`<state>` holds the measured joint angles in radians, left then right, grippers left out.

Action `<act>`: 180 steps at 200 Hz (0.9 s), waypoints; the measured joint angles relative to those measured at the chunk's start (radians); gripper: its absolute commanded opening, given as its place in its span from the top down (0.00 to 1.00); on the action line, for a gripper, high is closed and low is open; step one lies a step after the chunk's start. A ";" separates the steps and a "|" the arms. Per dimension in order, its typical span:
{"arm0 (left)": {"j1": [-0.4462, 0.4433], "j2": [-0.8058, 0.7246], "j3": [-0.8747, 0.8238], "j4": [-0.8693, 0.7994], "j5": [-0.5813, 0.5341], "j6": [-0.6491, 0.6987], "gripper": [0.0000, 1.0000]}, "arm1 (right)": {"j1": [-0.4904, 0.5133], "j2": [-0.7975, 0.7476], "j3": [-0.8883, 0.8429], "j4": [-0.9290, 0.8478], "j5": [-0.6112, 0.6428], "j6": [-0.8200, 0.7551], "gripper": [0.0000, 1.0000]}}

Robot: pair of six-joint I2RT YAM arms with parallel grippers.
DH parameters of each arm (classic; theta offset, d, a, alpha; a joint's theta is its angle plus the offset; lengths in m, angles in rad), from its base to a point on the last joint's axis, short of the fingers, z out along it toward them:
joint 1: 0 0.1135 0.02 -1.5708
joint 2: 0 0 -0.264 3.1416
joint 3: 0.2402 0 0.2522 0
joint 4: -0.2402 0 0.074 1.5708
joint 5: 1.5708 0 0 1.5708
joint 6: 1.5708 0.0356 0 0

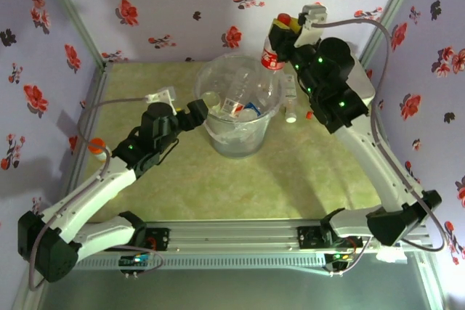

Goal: Put the plastic bottles in the bin

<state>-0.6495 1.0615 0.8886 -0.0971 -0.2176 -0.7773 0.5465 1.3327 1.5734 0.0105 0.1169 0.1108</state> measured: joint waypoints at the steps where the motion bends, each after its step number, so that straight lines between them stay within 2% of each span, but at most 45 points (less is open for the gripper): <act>1: 0.000 0.000 0.000 0.000 0.000 0.000 0.08 | 0.000 0.002 0.002 0.000 -0.002 -0.001 1.00; 45: 0.002 0.006 -0.002 0.011 0.000 -0.008 0.08 | 0.000 0.050 0.005 0.019 -0.010 -0.033 1.00; 96: 0.009 0.005 -0.008 0.018 0.000 -0.012 0.08 | 0.001 0.029 -0.199 0.011 -0.034 -0.021 1.00; 180: 0.015 0.019 -0.008 0.033 0.000 -0.030 0.08 | 0.002 -0.039 -0.467 0.039 -0.148 0.116 0.98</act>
<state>-0.6346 1.0805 0.8803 -0.0639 -0.2173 -0.8074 0.5480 1.2942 1.1065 0.0494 -0.0307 0.2268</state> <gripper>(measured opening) 0.916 0.303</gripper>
